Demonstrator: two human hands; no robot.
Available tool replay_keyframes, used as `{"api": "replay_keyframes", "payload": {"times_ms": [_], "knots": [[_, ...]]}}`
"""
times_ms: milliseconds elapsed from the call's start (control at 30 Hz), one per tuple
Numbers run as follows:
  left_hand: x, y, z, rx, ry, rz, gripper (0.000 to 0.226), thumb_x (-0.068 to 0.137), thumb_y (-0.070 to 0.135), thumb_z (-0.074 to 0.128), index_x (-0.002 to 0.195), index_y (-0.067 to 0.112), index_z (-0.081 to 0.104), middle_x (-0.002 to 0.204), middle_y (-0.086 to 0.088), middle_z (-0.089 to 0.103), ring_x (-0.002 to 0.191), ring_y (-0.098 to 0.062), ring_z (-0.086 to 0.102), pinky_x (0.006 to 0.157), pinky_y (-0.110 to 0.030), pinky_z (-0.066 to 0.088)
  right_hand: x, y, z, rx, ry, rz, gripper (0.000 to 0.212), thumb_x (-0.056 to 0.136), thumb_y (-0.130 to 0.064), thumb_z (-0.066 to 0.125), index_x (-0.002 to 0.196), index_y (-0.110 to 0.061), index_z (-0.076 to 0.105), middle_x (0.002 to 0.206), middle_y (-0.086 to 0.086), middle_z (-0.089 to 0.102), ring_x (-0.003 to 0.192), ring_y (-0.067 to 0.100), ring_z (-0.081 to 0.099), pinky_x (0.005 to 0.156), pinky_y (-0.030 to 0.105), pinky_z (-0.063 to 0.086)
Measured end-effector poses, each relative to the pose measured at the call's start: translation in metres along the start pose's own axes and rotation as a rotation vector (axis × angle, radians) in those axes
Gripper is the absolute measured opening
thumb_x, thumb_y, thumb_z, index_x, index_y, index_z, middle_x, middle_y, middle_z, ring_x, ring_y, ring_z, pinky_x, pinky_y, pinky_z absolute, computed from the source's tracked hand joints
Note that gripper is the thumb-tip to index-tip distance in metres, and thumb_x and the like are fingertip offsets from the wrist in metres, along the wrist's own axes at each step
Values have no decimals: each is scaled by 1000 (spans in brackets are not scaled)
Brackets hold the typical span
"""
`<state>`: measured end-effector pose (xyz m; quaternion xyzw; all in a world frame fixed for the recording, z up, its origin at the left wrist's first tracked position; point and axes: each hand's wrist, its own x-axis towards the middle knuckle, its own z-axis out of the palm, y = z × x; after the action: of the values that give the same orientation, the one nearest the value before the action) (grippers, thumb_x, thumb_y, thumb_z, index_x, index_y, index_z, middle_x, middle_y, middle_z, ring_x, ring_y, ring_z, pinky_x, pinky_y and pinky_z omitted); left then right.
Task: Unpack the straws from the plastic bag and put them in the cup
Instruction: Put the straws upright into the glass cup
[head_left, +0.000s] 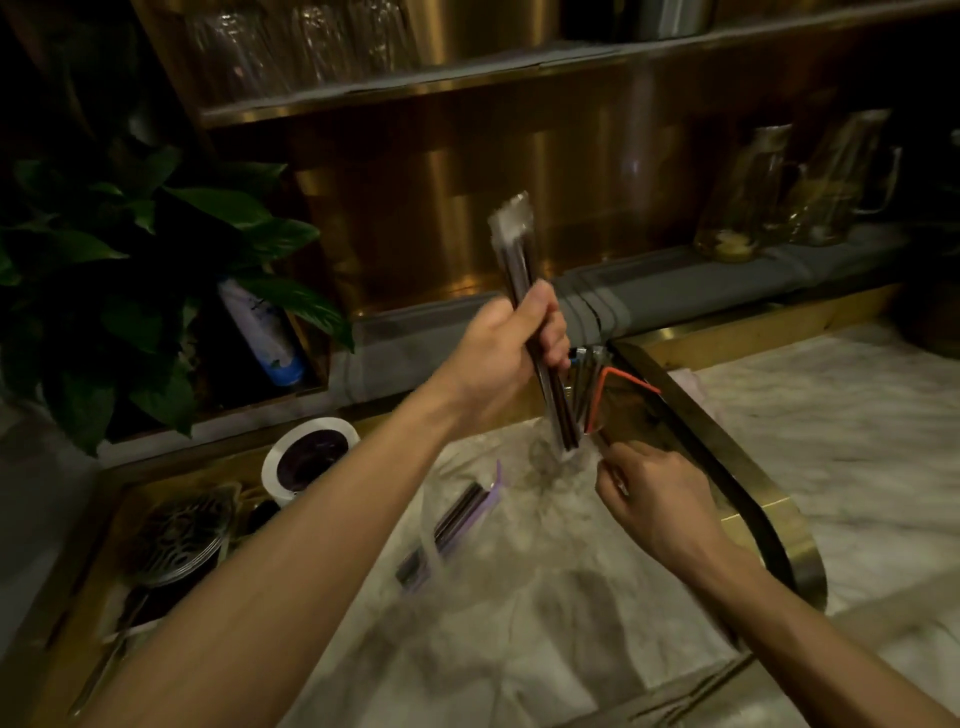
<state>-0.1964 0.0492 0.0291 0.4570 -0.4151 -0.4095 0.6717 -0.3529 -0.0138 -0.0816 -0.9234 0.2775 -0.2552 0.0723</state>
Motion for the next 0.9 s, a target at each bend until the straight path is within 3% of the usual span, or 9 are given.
{"api": "replay_keyframes", "payload": {"times_ms": [200,333,633,767,900], "knots": [[45,18,17,-45,10,73,30,104,17,23,79,12,40,64,-5,31,57,-15,37,62,-27,39,-13,12,0,-18,-67,48,19,78,-15,66,62,-17,56,55,0,54,45,20,49,49,25,26],[78,4,14,59,28,86,31,104,20,25,79,12,42,64,-2,36,57,-13,41,65,-27,41,-17,15,1,-19,-97,61,16,82,-20,61,66,-17,61,60,1,59,50,20,54,51,25,30],[142,-112,-17,424,173,-74,34,102,25,32,73,16,45,64,0,46,62,-15,47,70,-36,43,-20,19,-3,59,-121,101,14,81,-20,61,67,-20,60,59,-4,56,50,16,52,51,23,33],[150,-159,-29,523,220,-212,26,99,38,32,87,20,44,70,3,52,71,-14,54,76,-35,43,-21,21,-2,59,-145,118,13,81,-21,61,68,-21,62,60,-6,56,49,14,51,51,25,38],[149,-193,-39,574,248,-284,19,100,36,35,90,24,46,76,6,60,77,-11,58,79,-33,41,-22,23,-3,84,-133,134,13,80,-22,59,67,-21,60,59,-5,56,49,17,52,50,26,38]]}}
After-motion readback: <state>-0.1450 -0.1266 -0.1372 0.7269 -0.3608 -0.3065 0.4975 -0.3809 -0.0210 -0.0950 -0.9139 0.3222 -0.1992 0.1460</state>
